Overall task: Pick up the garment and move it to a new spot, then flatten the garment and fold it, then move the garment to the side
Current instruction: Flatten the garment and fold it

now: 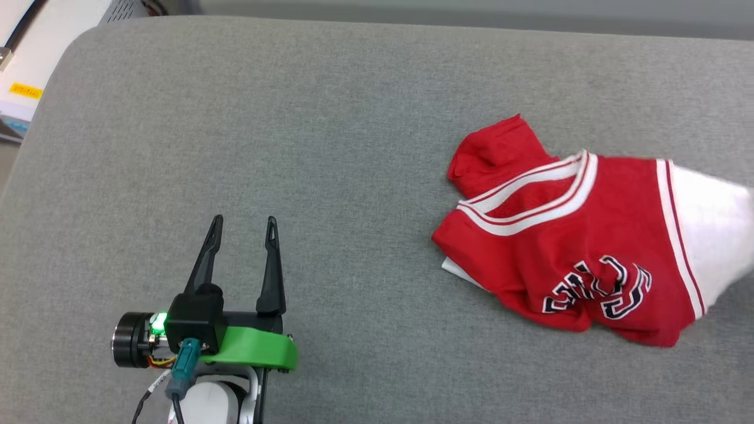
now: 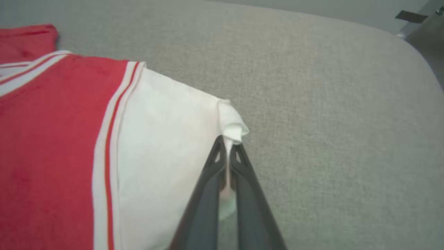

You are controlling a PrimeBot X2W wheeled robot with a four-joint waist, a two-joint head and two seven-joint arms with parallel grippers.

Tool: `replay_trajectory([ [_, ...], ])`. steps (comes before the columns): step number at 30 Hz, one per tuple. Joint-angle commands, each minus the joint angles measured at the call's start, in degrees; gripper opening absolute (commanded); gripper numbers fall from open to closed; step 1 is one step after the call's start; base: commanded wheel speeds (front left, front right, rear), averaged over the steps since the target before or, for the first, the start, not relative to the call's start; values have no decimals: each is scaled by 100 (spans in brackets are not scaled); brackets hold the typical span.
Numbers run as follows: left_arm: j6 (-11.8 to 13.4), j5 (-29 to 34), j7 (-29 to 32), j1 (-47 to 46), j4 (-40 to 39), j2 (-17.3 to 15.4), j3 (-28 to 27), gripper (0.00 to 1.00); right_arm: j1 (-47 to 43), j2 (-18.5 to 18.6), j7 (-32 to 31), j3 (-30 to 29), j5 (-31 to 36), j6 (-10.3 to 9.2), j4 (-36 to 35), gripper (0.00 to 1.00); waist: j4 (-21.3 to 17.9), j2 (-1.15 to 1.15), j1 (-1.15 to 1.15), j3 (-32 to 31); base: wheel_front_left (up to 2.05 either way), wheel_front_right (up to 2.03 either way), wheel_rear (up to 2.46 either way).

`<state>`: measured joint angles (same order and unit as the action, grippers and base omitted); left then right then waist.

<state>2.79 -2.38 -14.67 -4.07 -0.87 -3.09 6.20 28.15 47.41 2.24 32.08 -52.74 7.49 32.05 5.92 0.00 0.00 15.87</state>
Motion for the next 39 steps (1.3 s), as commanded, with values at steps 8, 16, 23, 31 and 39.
replay_trajectory([
  [8,-95,82,-33,102,36,21,-50,100,-1416,-432,296,-943,-31,0,789,0,-308,0,0,-270,0,0,0],
  [16,-155,110,-33,142,99,19,-113,100,-2056,-843,534,-1655,259,0,1072,87,-400,0,0,-397,0,0,0],
  [23,-286,123,-33,66,109,-73,-140,100,-1794,-1151,1242,-2658,1457,0,634,100,-486,0,0,-595,0,0,0],
  [31,-702,83,-33,-487,126,-397,-98,100,-2226,-2880,1274,-3985,3521,0,-2155,100,-548,0,0,-674,0,0,0],
  [39,-1017,-389,166,-1760,854,-1088,581,100,-2655,-3558,1160,-3643,4182,0,-3481,100,-540,0,0,-567,0,0,0],
])
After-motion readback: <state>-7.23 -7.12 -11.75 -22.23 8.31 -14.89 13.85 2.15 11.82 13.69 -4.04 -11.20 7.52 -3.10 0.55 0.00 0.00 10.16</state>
